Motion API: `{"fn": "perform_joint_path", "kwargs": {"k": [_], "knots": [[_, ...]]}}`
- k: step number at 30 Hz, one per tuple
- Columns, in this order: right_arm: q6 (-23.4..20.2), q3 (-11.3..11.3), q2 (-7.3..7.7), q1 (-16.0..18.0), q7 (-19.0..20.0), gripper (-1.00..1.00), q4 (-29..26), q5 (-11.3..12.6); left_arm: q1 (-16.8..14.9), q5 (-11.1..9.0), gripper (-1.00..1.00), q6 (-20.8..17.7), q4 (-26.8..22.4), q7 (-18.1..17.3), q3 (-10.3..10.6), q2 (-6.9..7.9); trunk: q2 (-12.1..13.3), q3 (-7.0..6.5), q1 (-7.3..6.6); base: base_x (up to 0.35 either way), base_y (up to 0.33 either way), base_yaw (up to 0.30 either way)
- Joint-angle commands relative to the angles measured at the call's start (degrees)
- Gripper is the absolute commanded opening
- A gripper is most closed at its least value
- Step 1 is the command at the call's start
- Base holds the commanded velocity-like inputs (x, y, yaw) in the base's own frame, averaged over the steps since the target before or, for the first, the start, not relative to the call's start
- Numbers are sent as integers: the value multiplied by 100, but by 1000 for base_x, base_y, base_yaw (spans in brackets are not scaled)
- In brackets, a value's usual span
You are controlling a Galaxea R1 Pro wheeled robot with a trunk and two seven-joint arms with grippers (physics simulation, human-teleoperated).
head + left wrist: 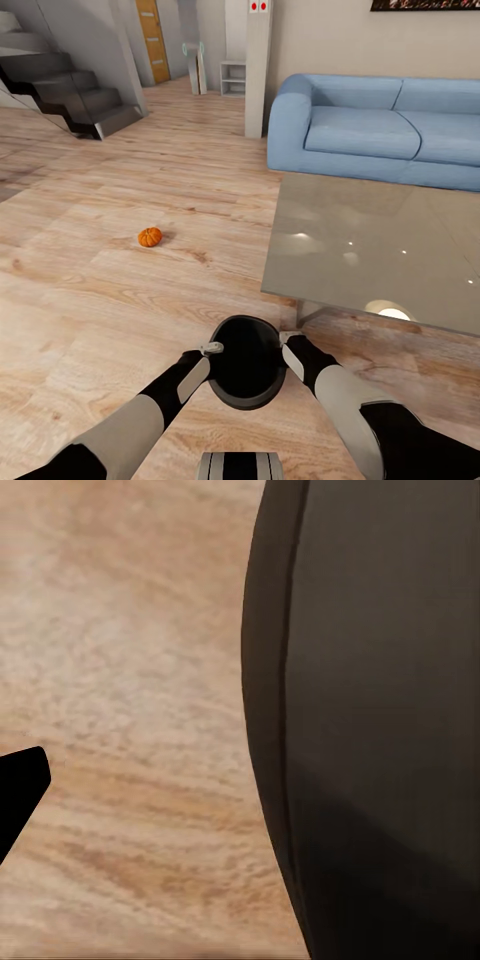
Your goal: Place each of the two pumpkins and all three candles from the living room inside a cabinet in the living room (use any cabinet), then make sure every cabinet is closed, and position the cauldron so it is next to a table in the living room.
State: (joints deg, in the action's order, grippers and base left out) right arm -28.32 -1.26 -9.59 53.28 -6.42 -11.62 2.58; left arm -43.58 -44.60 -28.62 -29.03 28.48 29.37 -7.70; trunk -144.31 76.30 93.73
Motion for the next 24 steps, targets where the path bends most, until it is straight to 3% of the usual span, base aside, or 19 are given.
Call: {"fn": "perform_joint_path", "kwargs": {"k": [1, 19, 24], "knots": [[0, 1, 0, -1, 0, 100, 1, 4, 3, 13, 100, -13, 4, 5, 3, 2, 1, 1, 1, 0, 0, 0], [13, 8, 6, 14, -8, 100, 24, 5, -6, 9, 100, -28, 28, 0, 11, 25, 1, 1, 1, 0, 0, 0], [33, 11, 39, -14, -23, 100, -6, 21, 20, -239, 100, -32, 14, 4, 1, 119, 5, -66, -7, 0, 0, 0]]}}
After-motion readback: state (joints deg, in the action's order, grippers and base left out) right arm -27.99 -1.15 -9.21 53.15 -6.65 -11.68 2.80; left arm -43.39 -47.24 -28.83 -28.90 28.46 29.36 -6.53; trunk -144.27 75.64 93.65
